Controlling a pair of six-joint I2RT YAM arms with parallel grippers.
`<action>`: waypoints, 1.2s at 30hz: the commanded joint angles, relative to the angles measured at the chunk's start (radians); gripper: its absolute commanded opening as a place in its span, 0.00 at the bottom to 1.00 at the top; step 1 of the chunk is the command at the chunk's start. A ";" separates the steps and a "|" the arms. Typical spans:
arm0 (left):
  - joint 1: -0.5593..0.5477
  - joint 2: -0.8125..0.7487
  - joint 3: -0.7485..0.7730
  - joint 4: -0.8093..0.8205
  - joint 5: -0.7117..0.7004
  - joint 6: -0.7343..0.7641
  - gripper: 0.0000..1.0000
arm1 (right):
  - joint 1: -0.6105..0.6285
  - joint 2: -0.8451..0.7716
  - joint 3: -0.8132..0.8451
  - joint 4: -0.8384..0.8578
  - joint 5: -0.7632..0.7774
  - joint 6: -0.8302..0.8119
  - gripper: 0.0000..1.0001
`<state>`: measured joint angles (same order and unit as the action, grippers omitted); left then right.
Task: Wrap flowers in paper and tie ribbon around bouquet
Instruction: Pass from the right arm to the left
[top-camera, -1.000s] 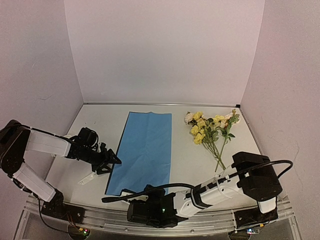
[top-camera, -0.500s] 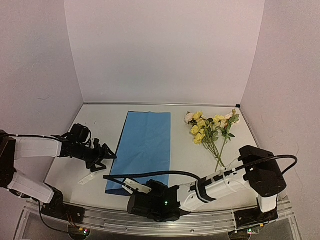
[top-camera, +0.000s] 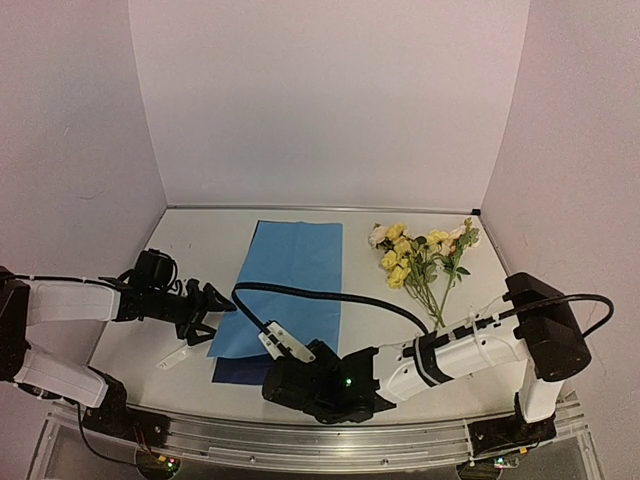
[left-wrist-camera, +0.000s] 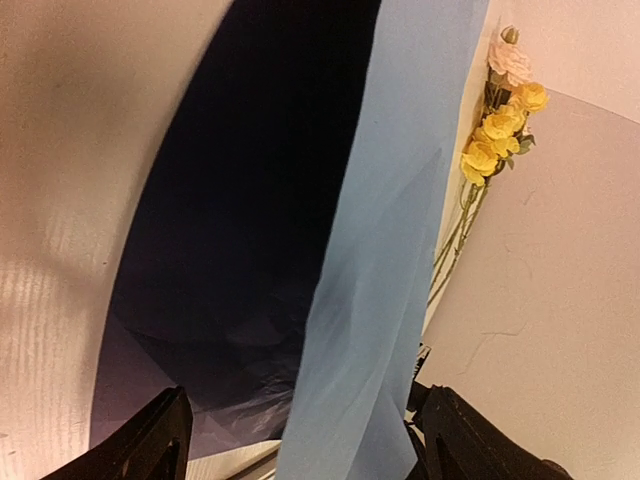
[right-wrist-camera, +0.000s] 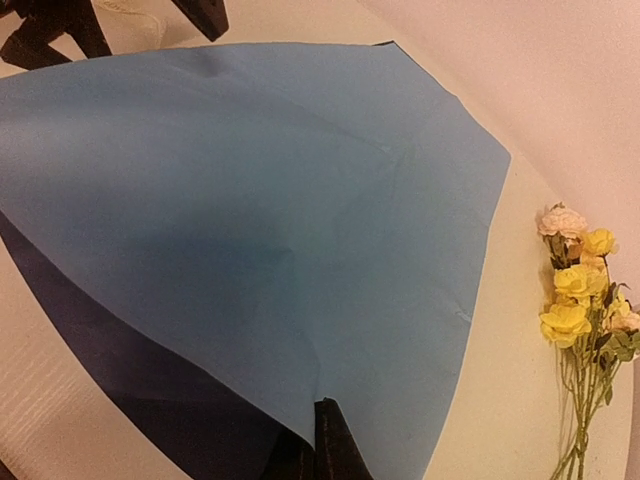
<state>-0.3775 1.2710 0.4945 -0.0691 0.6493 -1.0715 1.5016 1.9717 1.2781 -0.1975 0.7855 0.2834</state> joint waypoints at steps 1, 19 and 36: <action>0.005 0.028 -0.026 0.225 0.077 -0.141 0.79 | 0.003 -0.049 -0.011 0.030 -0.019 0.038 0.00; 0.004 0.036 0.337 -0.241 -0.195 0.384 0.00 | -0.019 -0.247 -0.055 -0.042 -0.263 0.056 0.83; -0.007 0.071 0.633 -0.455 -0.006 0.811 0.00 | -0.505 -0.621 -0.278 -0.292 -0.469 0.470 0.95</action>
<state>-0.3767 1.3350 1.0132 -0.4853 0.5263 -0.3912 1.0827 1.3962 1.0441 -0.4252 0.3696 0.6490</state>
